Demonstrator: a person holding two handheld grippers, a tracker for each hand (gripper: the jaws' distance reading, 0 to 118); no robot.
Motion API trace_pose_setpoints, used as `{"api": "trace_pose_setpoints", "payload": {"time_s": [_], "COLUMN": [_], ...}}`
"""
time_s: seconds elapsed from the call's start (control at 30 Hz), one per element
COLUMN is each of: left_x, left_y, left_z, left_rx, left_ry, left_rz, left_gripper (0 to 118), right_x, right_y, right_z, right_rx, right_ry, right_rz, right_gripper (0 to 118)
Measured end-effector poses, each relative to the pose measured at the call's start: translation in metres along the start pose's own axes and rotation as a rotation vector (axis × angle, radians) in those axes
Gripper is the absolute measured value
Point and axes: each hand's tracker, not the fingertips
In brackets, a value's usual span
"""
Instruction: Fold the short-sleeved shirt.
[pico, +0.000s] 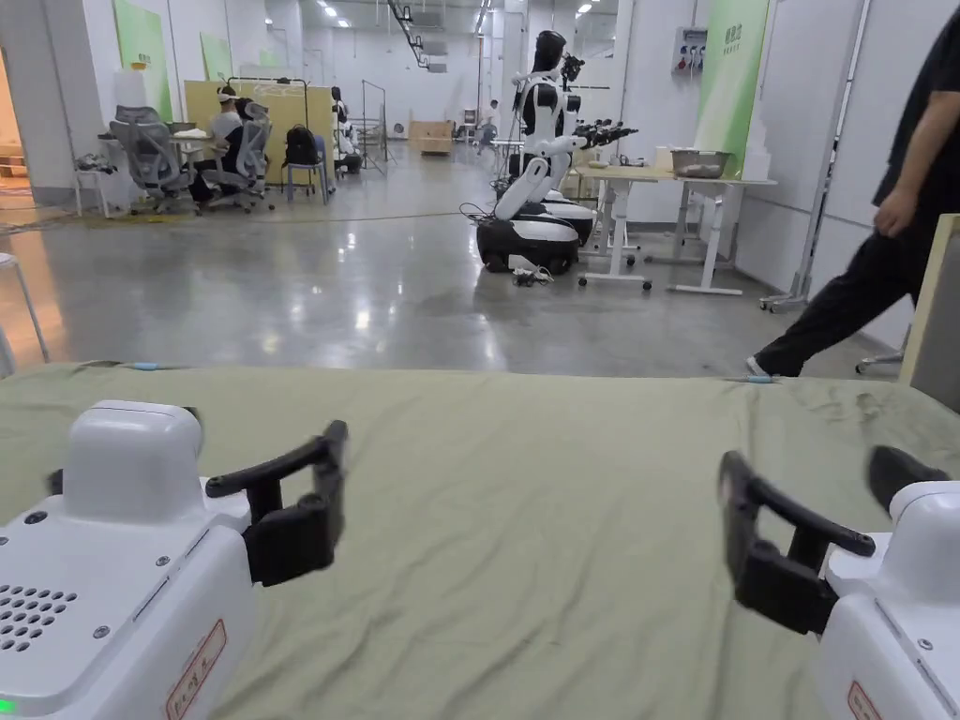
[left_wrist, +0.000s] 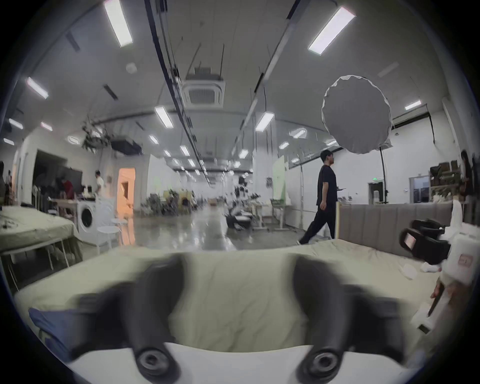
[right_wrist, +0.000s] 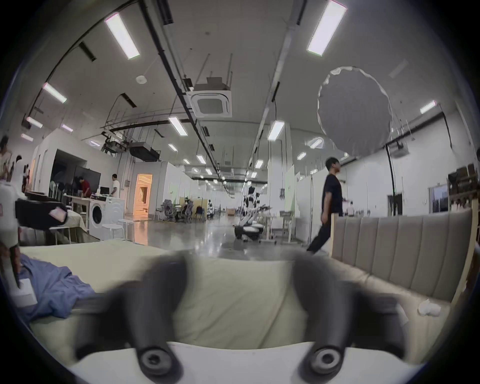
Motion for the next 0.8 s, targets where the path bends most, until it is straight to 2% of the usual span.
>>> {"api": "trace_pose_setpoints", "payload": {"time_s": [0.03,0.07,0.13,0.17,0.33,0.47,0.63,0.8], "left_x": [-0.001,-0.002,-0.002,-0.002,-0.012,-0.037,-0.097,-0.159], "left_y": [0.000,0.001,-0.002,-0.003,-0.009,-0.010,-0.004,0.000], "left_z": [0.000,-0.003,-0.005,-0.004,0.003,0.032,0.101,0.169], "left_rx": [-0.008,-0.047,-0.124,-0.099,-0.115,-0.113,-0.134,-0.187], "left_ry": [-0.005,0.039,0.050,0.068,0.080,0.195,0.364,0.652], "left_rz": [0.037,0.081,0.098,0.085,0.081,0.064,0.126,0.060], "left_gripper": [66,0,0,0,0,0,0,0], "right_x": [-0.001,-0.001,0.010,0.013,0.012,-0.018,-0.114,-0.229], "right_y": [-0.002,-0.001,0.007,0.008,0.008,0.007,0.011,0.010], "right_z": [0.001,0.001,0.002,0.002,0.002,-0.010,-0.032,-0.035], "right_rx": [0.044,0.039,-0.036,-0.031,-0.022,-0.038,-0.074,-0.124], "right_ry": [-0.031,-0.087,-0.024,-0.037,-0.044,0.093,0.375,0.709], "right_rz": [0.017,-0.002,-0.122,-0.168,-0.136,-0.137,-0.154,-0.201], "right_gripper": [52,2,2,2,2,2,2,2]}}
